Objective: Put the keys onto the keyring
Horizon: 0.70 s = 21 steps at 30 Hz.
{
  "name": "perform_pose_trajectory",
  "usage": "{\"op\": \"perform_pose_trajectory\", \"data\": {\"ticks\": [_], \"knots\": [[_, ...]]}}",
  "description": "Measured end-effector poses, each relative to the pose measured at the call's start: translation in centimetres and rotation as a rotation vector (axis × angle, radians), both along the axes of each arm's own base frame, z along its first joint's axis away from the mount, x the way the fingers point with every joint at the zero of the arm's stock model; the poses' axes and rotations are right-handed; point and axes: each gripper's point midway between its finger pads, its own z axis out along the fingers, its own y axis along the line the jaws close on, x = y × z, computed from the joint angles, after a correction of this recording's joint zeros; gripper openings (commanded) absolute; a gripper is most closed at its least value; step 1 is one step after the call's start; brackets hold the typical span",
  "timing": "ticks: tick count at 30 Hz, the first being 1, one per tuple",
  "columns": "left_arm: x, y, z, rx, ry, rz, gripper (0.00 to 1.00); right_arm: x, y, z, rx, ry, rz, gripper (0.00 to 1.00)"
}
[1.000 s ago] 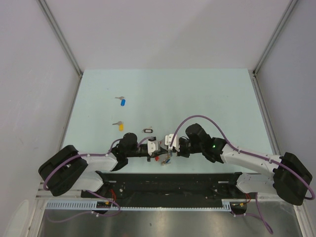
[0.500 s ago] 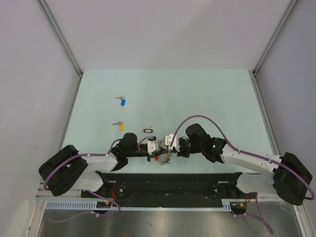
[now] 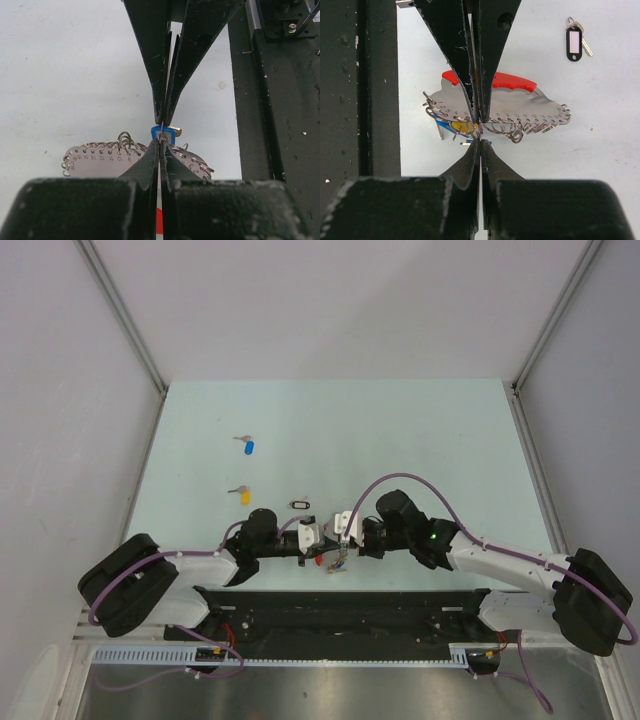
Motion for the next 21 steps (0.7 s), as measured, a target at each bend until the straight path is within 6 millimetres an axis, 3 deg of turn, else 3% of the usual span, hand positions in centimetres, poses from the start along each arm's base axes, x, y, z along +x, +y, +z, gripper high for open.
{"op": "perform_pose_trajectory", "data": {"ticks": [21], "knots": [[0.02, -0.02, -0.15, 0.004, 0.004, 0.000, 0.00, 0.10, -0.04, 0.39, 0.008, -0.011, -0.005, 0.00]]}}
